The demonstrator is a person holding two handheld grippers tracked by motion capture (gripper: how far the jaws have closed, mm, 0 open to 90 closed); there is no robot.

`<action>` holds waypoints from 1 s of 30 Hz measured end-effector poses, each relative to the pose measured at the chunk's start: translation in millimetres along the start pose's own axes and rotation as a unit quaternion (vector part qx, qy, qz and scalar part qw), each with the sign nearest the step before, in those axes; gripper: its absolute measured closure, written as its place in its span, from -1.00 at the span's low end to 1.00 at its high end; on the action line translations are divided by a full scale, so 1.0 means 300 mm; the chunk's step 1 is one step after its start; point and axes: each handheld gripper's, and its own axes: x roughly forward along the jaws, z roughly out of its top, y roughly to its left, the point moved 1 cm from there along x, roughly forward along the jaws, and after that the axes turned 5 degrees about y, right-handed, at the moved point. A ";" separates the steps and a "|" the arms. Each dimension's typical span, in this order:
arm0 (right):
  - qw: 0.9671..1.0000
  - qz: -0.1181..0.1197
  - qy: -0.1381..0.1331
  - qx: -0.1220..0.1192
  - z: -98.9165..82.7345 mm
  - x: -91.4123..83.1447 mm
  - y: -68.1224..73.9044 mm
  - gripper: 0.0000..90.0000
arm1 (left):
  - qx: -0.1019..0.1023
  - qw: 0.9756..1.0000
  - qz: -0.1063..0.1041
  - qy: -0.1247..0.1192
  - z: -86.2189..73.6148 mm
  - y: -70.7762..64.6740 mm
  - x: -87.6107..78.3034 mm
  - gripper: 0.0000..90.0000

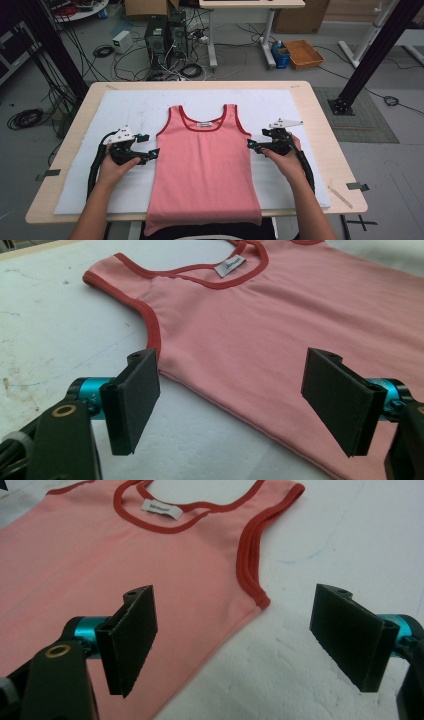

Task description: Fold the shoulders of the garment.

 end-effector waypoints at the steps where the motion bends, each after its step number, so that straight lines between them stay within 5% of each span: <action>1: 1.000 -0.001 -0.002 0.000 0.010 -0.002 0.000 -0.56 | -0.001 1.000 -0.001 0.000 0.000 0.001 -0.001 -0.48; 18: 0.999 -0.018 0.027 -0.019 0.255 0.043 0.002 -0.56 | 0.000 1.000 0.006 0.005 -0.001 0.003 0.003 -0.48; 30: 0.999 -0.010 0.041 -0.007 0.325 0.135 -0.022 -0.56 | 0.001 1.000 0.006 0.005 -0.001 0.002 0.004 -0.48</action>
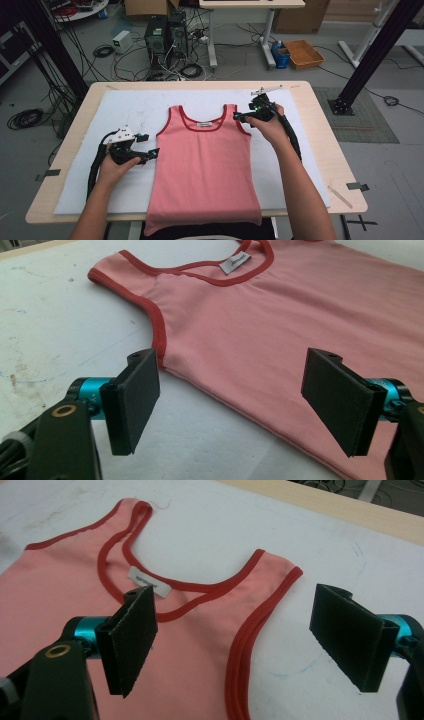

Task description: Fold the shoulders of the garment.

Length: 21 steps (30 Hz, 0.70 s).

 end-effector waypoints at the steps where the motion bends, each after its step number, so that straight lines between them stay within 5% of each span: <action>1: 1.000 -0.001 0.002 0.003 0.015 0.019 -0.006 -0.56 | 0.000 1.000 0.000 0.000 0.000 0.000 0.000 -0.48; 11: 0.999 -0.014 0.024 0.016 0.078 0.112 -0.017 -0.56 | 0.000 1.000 0.001 0.002 0.000 0.000 0.001 -0.48; 21: 0.998 -0.025 0.043 0.044 0.076 0.207 -0.051 -0.56 | 0.001 1.000 0.000 0.003 0.001 0.001 0.002 -0.48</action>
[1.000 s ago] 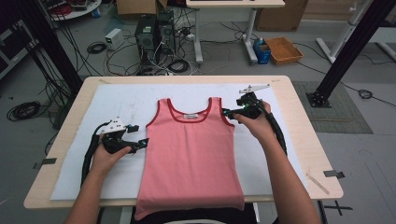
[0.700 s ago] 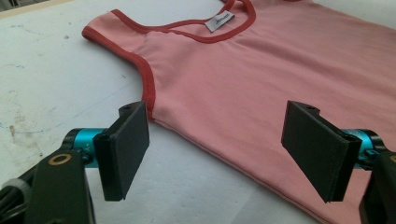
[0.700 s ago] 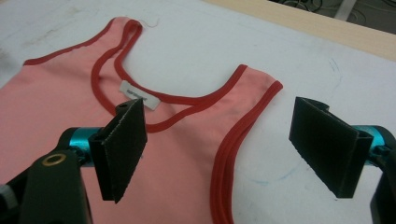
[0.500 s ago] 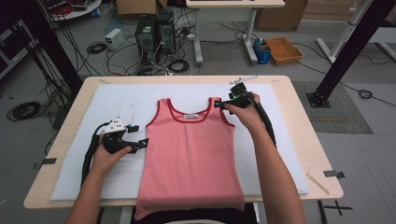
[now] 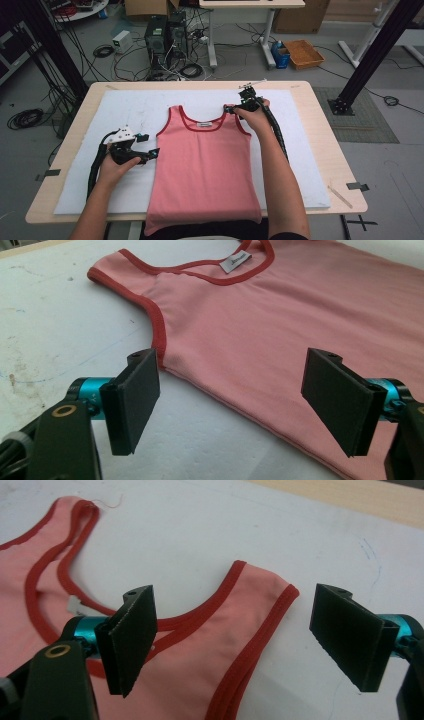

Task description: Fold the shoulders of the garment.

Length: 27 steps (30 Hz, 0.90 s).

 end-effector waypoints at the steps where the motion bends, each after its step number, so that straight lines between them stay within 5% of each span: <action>1: 1.000 -0.002 0.002 0.002 0.001 0.012 -0.004 -0.56 | 0.000 1.000 0.000 0.000 0.000 0.000 0.000 -0.48; 15: 0.999 -0.033 0.005 0.031 0.009 0.140 -0.027 -0.54 | 0.006 1.000 -0.003 0.003 0.006 -0.005 0.008 -0.48; 22: 0.998 -0.064 0.022 0.006 0.006 0.176 -0.013 -0.12 | 0.009 1.000 -0.002 0.007 0.007 -0.007 0.013 -0.48; 24: 0.998 -0.060 0.020 0.006 0.007 0.170 -0.013 0.29 | 0.007 1.000 -0.002 0.006 0.007 -0.007 0.013 -0.48; 27: 0.999 -0.046 0.024 -0.003 0.008 0.167 0.001 0.65 | 0.013 1.000 -0.003 0.009 0.008 -0.008 0.012 -0.48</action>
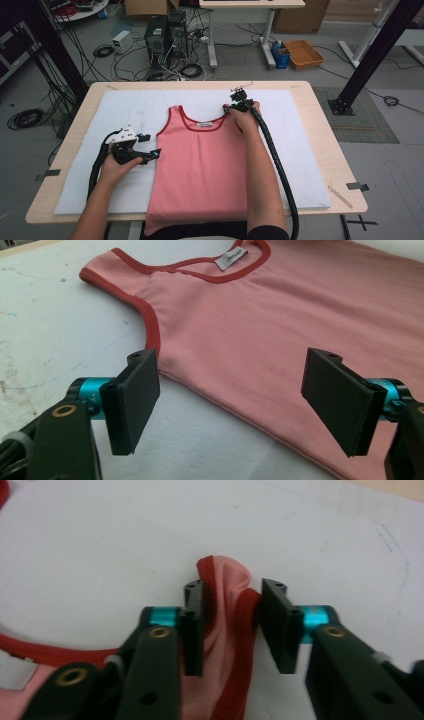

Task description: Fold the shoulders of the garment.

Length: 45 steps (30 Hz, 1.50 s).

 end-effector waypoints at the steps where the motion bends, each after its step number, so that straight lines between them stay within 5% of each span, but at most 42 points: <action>1: 1.000 -0.001 0.000 -0.006 0.001 0.001 0.006 0.70 | 0.000 1.000 0.000 0.000 0.000 0.000 0.000 -0.48; 5: 1.000 -0.001 0.003 -0.031 0.001 -0.014 0.013 0.82 | -0.002 1.000 -0.002 0.000 0.000 0.000 0.000 -0.48; 12: 0.999 0.008 -0.008 -0.038 -0.011 -0.055 0.010 0.83 | -0.005 1.000 -0.002 -0.002 -0.001 0.002 -0.001 -0.48; 26: 0.995 0.053 -0.058 -0.063 -0.057 -0.222 0.065 0.85 | -0.002 1.000 -0.004 -0.003 -0.003 0.002 -0.004 -0.48; 37: 0.988 0.094 -0.086 -0.085 -0.200 -0.315 0.141 0.86 | -0.003 1.000 -0.002 -0.003 -0.003 0.000 -0.003 -0.48; 45: 0.988 0.096 -0.086 -0.082 -0.308 -0.316 0.164 0.83 | 0.000 1.000 0.000 -0.002 -0.003 0.000 -0.004 -0.48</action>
